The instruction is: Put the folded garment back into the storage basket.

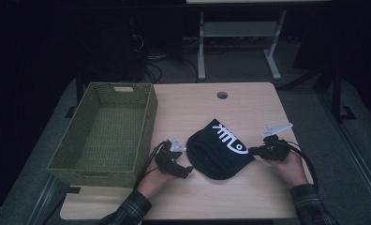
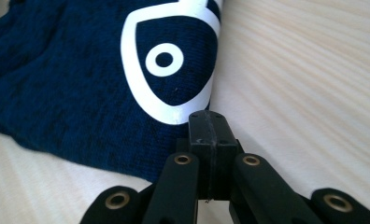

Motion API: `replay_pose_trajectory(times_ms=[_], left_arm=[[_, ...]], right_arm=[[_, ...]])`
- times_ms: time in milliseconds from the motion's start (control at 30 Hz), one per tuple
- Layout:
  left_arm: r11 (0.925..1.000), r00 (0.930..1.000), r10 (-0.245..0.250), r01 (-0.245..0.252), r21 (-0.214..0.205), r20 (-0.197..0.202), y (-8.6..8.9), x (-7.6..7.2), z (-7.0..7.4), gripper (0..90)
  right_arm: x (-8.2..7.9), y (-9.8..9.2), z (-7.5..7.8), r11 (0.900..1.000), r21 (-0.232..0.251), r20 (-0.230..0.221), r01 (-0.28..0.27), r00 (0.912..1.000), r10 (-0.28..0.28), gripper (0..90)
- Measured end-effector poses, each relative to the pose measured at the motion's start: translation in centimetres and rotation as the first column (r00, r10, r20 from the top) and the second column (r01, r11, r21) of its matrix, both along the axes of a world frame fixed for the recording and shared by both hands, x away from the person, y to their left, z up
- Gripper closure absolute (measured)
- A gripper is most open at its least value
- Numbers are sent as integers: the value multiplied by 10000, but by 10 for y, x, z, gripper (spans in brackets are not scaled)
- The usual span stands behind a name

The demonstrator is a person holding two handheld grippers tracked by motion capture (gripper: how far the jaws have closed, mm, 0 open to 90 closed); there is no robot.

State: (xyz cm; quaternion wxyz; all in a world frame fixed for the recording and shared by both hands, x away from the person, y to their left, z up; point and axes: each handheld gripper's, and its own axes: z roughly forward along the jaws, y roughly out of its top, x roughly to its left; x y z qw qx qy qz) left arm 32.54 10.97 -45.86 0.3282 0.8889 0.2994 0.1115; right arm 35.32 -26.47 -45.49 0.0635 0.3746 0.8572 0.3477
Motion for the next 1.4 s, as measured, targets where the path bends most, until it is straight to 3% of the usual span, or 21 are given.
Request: replay_pose_trajectory(times_ms=[367, 600, 733, 800, 933, 1133, 1300, 1400], left_arm=[[9998, 9998, -190, 191, -74, 85, -3, -7, 6, 124], [9997, 9997, -252, 252, -53, 55, -4, -8, 6, 124], [9997, 9996, -242, 243, -85, 109, -4, -7, 8, 124], [9997, 9997, -234, 235, -77, 121, -4, -6, 9, 125], [9996, 9996, -257, 259, -97, 144, -4, -4, 13, 127], [9991, 9992, -391, 392, -150, 67, -5, -1, 19, 127], [9979, 9979, -638, 638, -61, -55, -9, 4, 25, 127], [9966, 9965, -824, 824, -19, -139, -13, 7, 29, 127]], right_arm=[[-25, 9, -3, 9990, -203, -48, -390, 9992, 389, 900], [-41, 17, -3, 9975, -22, 3, -705, 9975, 705, 900], [-44, 16, 0, 9987, 23, 313, -513, 9982, 512, 900], [-45, 12, 1, 10000, 40, 556, -55, 9984, 53, 892], [-47, 3, -2, 9952, -7, 1119, 980, 9889, -973, 669], [-52, -9, -7, 9809, -175, 1589, 1939, 9691, -1887, 346], [-55, -19, -12, 9650, -353, 1887, 2599, 9500, -2489, 200], [-53, -24, -16, 9599, -333, 1727, 2782, 9476, -2687, 154]])
